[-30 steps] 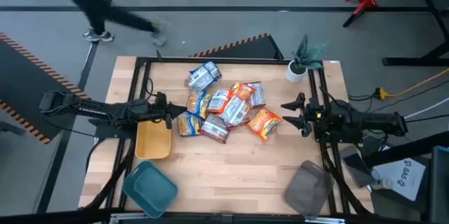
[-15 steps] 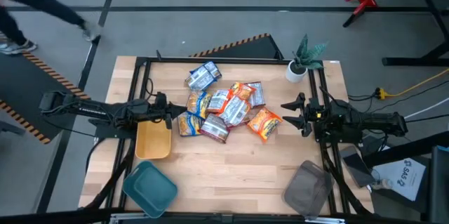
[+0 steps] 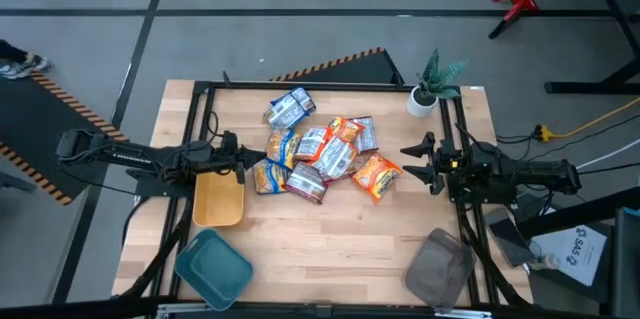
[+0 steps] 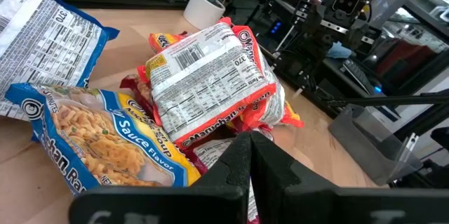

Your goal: Sort Maruchan noodles

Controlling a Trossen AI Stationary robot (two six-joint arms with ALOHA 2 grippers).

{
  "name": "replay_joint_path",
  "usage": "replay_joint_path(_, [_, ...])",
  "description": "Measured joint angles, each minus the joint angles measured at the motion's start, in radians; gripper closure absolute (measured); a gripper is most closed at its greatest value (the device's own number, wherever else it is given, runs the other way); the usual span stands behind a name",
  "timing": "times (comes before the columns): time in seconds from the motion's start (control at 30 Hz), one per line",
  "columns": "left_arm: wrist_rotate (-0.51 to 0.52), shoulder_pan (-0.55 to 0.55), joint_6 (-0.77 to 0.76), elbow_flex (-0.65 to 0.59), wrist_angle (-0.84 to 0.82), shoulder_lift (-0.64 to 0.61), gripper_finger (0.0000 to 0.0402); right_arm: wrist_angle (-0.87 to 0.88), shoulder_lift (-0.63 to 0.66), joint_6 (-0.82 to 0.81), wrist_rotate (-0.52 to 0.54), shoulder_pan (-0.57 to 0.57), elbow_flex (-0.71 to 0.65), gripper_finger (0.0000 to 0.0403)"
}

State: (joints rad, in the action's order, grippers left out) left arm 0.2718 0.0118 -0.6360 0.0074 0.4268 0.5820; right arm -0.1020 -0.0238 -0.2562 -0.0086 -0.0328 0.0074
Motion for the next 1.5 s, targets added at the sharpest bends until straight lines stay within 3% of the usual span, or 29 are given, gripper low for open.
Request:
replay_joint_path(0.87, [0.0, 0.0, 0.0, 0.0, 0.0, 0.0, 0.0401, -0.003, 0.0, -0.033, -0.003, 0.0, 0.0, 0.015])
replay_joint_path(1.27, [0.042, 0.002, -0.02, 0.0, 0.004, 0.0, 0.0401, -0.038, 0.0, -0.48, 0.243, 0.0, 0.0, 0.015])
replay_joint_path(1.5, [0.113, 0.002, -0.039, 0.0, 0.01, 0.0, 0.0401, -0.027, 0.0, -0.531, 0.405, 0.0, 0.0, 0.015])
